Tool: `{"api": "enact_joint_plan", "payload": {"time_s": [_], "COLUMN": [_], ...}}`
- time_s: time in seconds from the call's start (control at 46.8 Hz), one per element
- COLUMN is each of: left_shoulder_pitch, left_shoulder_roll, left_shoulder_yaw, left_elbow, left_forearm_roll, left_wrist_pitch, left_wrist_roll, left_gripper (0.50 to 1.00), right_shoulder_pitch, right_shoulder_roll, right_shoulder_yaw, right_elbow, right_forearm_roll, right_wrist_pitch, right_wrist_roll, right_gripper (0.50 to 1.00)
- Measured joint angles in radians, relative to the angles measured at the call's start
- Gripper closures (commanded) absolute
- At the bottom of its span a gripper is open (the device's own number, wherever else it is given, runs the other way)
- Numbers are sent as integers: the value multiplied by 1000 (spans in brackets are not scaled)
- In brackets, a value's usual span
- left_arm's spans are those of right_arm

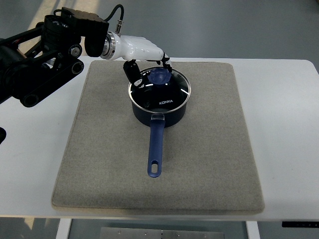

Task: Open pot lid and place left with left hand
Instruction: 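Close the left hand's fingers around the blue lid knob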

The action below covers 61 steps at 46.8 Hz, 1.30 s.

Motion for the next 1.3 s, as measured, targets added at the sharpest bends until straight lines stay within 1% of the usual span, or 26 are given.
{"api": "enact_joint_plan", "payload": {"time_s": [0.342,0.384,0.427,0.47,0.513,0.598,0.662,0.876,0.918,0.94,1.004,1.047,1.175,1.303], "left_shoulder_pitch": [5,5,5,6,7,7,6,2,1,1,1,0,-2,-3], "left_shoulder_roll": [-6,-13,-18,-20,-21,-23,-23,-23,-23,-23,-23,-23,-23,-23], "left_shoulder_yaw": [0,0,0,0,0,0,0,-2,-3,-3,-4,-5,-8,-10], "left_elbow": [13,13,14,14,14,14,14,14,14,14,14,14,14,14], "left_forearm_roll": [0,0,0,0,0,0,0,0,0,0,0,0,-2,-3], "left_wrist_pitch": [-1,-1,-1,-1,-1,0,0,0,0,0,0,0,0,0], "left_wrist_roll": [2,2,2,2,2,2,2,2,2,2,2,2,2,2], "left_gripper": [673,679,699,729,791,872,902,911,926,943,956,977,1000,1000], "right_shoulder_pitch": [0,0,0,0,0,0,0,0,0,0,0,0,0,0], "right_shoulder_roll": [0,0,0,0,0,0,0,0,0,0,0,0,0,0], "right_shoulder_yaw": [0,0,0,0,0,0,0,0,0,0,0,0,0,0], "right_elbow": [0,0,0,0,0,0,0,0,0,0,0,0,0,0], "right_forearm_roll": [0,0,0,0,0,0,0,0,0,0,0,0,0,0], "right_wrist_pitch": [0,0,0,0,0,0,0,0,0,0,0,0,0,0], "right_wrist_roll": [0,0,0,0,0,0,0,0,0,0,0,0,0,0], "right_gripper": [585,585,585,585,585,585,585,585,585,585,585,585,585,585]}}
